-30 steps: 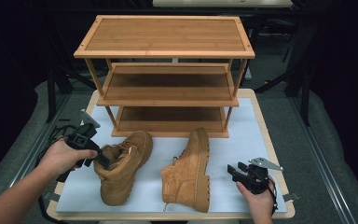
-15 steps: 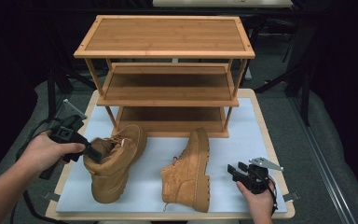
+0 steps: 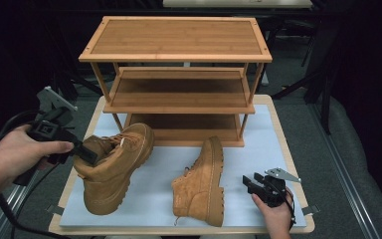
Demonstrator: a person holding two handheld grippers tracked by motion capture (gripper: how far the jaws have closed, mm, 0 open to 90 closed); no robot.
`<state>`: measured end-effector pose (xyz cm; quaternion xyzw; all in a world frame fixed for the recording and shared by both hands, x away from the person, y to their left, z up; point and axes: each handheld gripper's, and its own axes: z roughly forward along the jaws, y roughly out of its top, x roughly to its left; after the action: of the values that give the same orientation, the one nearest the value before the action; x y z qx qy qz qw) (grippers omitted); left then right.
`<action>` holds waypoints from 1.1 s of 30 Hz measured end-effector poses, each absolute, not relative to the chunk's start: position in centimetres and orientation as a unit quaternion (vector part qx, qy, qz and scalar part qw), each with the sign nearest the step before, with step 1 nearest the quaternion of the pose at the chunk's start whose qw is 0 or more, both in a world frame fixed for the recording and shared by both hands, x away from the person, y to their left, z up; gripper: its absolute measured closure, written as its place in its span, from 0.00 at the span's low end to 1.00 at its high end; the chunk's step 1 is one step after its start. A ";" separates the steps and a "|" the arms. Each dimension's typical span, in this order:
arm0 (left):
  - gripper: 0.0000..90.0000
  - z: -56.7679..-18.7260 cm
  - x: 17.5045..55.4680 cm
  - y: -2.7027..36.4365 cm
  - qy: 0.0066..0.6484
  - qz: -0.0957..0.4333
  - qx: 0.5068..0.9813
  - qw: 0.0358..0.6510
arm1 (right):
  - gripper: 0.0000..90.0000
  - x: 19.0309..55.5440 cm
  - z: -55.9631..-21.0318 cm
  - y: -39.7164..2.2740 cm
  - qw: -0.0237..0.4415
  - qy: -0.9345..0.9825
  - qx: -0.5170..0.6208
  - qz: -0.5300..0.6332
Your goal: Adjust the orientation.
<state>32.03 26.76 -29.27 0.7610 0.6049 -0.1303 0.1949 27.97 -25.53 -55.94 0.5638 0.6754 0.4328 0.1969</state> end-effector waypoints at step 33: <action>0.90 -24.6 31.9 25.4 0.563 -0.129 0.768 0.277 | 0.53 27.9 -55.9 -25.9 0.197 0.669 0.575 0.429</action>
<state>31.89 25.36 -24.60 0.7679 0.5631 -0.1290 0.2769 27.93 -25.95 -55.93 0.5745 0.6686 0.4291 0.1969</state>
